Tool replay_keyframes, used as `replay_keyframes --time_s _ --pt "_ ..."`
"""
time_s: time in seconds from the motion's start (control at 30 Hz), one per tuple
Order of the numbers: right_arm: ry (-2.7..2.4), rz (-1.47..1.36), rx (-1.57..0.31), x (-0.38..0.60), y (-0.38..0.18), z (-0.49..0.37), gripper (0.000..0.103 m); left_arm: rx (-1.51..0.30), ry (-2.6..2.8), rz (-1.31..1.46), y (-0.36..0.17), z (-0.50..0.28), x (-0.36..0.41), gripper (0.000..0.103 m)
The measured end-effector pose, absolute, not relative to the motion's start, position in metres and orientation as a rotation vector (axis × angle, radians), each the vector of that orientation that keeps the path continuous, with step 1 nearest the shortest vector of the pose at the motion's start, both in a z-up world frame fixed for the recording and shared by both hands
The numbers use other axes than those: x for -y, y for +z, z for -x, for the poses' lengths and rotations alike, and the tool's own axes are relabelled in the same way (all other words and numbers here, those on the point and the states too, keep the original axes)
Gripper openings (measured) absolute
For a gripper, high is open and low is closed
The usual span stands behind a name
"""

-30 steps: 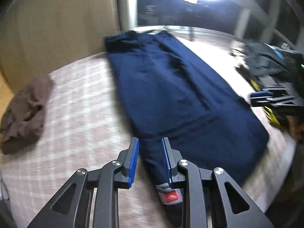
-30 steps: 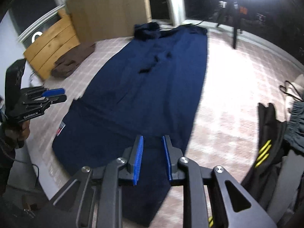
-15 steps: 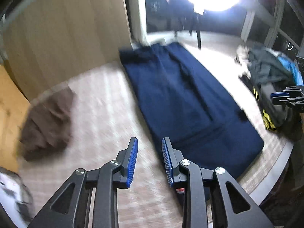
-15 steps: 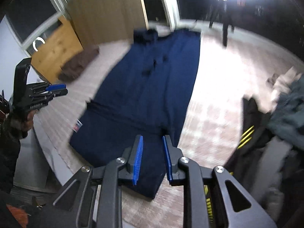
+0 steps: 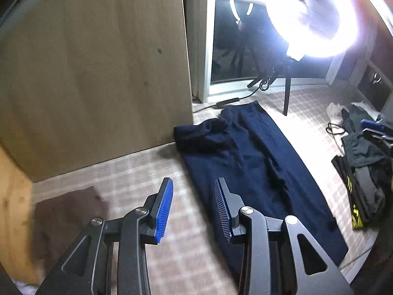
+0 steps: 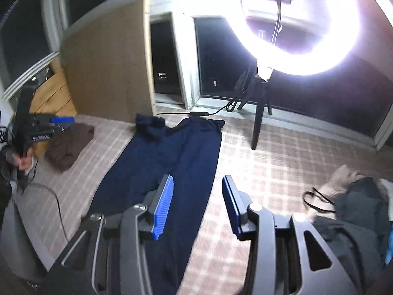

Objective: Fold clothes

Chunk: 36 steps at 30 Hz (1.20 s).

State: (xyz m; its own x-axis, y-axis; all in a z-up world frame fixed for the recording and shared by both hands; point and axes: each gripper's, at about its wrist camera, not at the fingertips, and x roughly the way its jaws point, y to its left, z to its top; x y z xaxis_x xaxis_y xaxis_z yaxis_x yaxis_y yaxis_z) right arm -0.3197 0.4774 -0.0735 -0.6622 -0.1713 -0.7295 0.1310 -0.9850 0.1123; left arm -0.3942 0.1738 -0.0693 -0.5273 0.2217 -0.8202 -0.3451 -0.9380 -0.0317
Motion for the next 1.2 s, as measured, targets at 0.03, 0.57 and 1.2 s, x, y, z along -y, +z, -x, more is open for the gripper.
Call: replay_keyframes --time_s 0.03,0.57,1.2 --pt "-2.725 -1.22 0.09 -0.477 -0.079 0.33 0.041 -0.204 2.48 1.318 -0.078 0.404 -0.176 0.034" --pt "-2.558 -1.553 0.07 -0.472 -0.218 0.517 0.044 -0.252 2.357 1.483 -0.191 0.511 -0.2 0.039" --pt "-2.53 -1.458 0.056 -0.464 -0.231 0.581 0.053 -0.19 2.36 1.432 -0.186 0.524 -0.218 0.031"
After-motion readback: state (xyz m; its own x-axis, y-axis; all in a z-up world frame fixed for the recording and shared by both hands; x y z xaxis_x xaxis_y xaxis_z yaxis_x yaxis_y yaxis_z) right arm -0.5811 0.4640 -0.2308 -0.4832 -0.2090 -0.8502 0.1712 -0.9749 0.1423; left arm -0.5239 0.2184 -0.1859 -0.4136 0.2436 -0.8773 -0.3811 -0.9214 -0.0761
